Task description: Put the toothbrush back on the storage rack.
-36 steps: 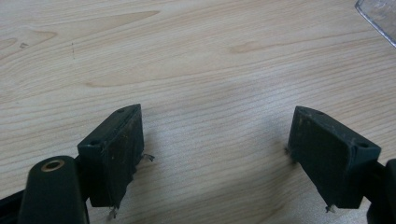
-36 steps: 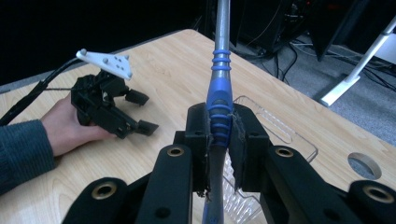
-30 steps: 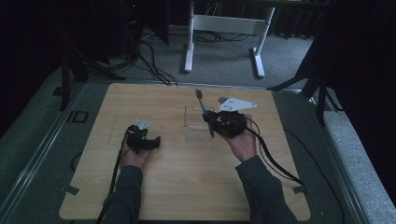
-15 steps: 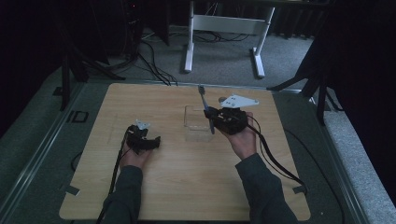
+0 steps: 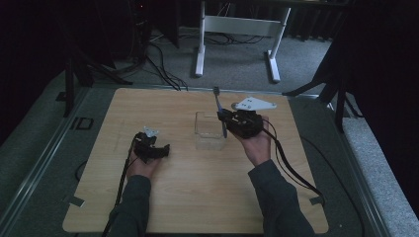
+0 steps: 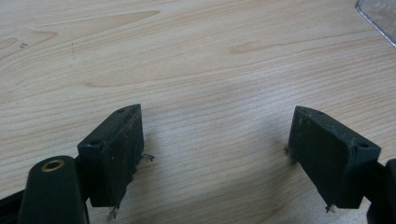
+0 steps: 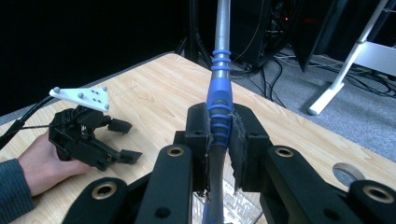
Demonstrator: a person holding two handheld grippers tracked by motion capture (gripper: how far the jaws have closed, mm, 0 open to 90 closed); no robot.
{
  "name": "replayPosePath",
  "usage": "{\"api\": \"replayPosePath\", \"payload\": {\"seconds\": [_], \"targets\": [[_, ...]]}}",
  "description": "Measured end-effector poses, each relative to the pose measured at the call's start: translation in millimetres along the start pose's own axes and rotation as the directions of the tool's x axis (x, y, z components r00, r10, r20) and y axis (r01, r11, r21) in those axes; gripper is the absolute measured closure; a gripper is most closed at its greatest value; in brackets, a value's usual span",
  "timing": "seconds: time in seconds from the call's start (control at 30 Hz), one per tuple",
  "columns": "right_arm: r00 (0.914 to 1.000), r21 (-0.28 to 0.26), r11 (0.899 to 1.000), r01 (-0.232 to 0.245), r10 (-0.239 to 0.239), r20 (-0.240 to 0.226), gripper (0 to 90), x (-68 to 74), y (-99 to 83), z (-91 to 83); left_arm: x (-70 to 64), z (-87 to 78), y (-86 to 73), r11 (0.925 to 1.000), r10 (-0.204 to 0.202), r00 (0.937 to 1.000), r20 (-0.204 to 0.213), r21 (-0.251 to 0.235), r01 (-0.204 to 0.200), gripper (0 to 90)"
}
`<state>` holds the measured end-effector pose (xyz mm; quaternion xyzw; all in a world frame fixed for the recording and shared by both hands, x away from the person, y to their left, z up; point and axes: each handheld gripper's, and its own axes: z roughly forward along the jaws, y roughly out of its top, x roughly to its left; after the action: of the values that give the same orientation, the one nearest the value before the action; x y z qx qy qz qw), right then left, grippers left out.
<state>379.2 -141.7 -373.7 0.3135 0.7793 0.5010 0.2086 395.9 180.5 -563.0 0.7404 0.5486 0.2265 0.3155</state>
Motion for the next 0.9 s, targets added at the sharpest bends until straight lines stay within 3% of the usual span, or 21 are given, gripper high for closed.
{"api": "replayPosePath", "payload": {"seconds": [0.9], "targets": [[0.9994,-0.039,0.999,-0.03,0.031,0.017,78.4,-15.9,4.1,7.3,0.1,-0.1,0.0,1.0,0.002,1.0,0.0,0.001,-0.002,18.6]]}}
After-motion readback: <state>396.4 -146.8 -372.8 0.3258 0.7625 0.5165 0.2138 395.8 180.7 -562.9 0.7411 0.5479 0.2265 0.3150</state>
